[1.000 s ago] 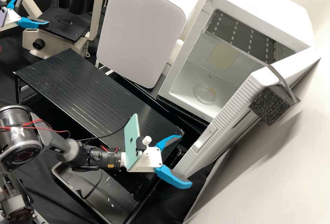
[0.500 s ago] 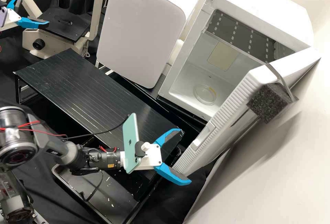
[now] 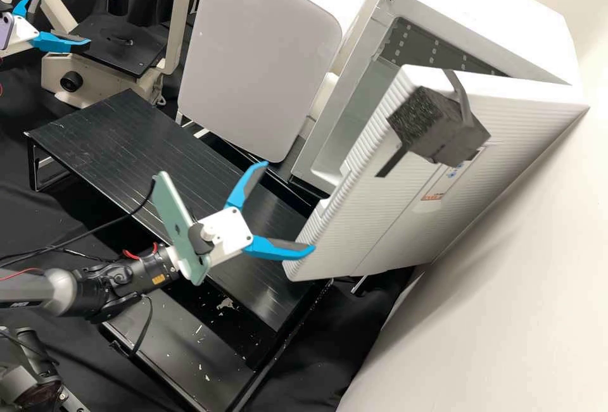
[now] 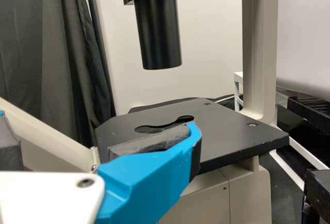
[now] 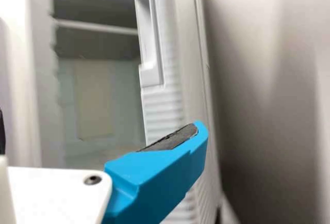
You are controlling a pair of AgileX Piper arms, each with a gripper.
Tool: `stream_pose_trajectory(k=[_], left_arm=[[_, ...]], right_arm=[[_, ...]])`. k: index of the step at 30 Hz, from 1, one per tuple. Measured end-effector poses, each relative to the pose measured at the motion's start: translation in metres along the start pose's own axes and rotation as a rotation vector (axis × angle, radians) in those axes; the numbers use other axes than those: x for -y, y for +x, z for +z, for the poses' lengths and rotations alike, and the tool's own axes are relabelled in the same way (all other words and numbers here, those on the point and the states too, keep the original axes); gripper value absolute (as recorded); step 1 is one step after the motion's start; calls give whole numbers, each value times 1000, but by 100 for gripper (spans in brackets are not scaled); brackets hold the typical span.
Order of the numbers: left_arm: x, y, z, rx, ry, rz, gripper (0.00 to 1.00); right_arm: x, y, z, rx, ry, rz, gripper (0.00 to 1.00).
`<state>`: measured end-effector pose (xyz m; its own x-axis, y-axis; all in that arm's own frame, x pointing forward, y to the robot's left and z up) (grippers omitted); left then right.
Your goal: Close the incubator door
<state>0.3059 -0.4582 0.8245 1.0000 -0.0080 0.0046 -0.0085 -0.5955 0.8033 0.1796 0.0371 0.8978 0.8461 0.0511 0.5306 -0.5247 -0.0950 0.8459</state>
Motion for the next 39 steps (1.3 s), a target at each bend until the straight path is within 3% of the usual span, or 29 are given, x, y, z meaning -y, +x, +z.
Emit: stream_pose_trajectory(k=[6,15,21,28,39], left_arm=[[0,0,0,0,0,0,100],[0,0,0,0,0,0,100],[0,0,0,0,0,0,100],[0,0,0,0,0,0,100],[0,0,0,0,0,0,100]], right_arm=[[3,-9,-12,-67,32,-20,100],[17,-10,-15,-91,30,-98,100],[44,3,-11,-71,-46,-196,100],[59,18,-6,-55,-148,-222,100],[49,22,-6,-56,-163,-178,100]])
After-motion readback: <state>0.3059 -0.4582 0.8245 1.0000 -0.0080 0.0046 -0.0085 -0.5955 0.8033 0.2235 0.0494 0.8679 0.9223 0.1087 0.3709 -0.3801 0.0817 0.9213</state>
